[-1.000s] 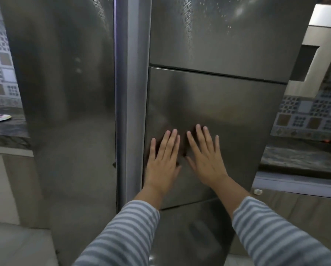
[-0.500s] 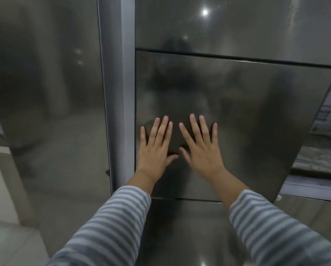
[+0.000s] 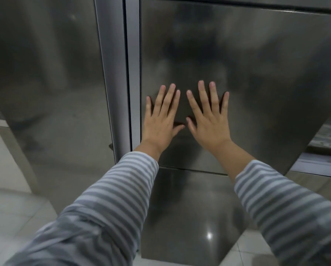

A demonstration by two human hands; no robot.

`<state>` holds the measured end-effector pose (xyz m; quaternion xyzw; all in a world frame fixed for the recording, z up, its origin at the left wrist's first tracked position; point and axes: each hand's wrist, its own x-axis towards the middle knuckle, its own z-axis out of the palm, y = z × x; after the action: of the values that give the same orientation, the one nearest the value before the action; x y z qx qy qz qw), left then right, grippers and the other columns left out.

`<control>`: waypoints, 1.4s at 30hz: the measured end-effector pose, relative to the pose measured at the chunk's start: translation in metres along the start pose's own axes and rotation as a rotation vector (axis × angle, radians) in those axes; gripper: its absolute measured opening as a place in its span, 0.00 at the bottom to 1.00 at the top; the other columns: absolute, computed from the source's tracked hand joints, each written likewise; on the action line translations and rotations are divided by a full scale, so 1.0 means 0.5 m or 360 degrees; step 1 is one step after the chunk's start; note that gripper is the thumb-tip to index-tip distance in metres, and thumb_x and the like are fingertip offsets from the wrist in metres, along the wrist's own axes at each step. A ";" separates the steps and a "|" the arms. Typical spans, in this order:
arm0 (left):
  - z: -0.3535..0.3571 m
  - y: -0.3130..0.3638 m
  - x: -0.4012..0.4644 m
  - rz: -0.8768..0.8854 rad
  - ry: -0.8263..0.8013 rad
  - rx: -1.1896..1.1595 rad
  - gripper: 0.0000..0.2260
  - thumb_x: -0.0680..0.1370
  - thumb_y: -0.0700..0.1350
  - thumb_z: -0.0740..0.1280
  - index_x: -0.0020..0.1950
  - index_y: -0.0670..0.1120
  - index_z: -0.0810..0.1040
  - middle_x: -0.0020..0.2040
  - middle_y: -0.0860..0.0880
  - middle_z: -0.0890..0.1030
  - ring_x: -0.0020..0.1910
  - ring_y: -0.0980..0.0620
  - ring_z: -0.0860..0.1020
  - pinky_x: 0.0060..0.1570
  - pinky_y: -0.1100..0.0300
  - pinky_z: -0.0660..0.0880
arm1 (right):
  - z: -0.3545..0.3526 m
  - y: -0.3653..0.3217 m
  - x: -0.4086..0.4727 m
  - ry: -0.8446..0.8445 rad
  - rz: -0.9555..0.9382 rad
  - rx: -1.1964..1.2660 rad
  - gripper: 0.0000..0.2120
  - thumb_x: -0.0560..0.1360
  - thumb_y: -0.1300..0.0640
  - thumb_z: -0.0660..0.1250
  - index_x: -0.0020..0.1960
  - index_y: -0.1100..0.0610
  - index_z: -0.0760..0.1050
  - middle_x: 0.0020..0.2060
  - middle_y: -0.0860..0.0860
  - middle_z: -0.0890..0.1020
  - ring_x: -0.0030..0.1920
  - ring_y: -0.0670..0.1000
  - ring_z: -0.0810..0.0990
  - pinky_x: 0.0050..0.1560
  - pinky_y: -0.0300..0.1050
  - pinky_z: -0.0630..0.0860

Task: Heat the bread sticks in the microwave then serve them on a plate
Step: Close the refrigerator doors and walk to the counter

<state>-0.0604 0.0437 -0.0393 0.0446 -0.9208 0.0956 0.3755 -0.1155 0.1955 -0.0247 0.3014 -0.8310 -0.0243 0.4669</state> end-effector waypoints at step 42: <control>-0.081 -0.731 -0.810 -0.1801 -0.1620 -0.0414 0.21 0.78 0.56 0.60 0.69 0.53 0.70 0.67 0.51 0.74 0.66 0.50 0.71 0.65 0.51 0.67 | -0.007 -1.148 -0.088 -0.2270 -0.0831 0.1193 0.20 0.78 0.50 0.58 0.69 0.48 0.69 0.68 0.51 0.72 0.65 0.54 0.72 0.65 0.50 0.70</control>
<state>0.3125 -0.3009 -0.2422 0.5026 -0.8208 -0.2523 -0.1002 0.1784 -0.2497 -0.2409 0.5309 -0.7834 -0.0386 -0.3207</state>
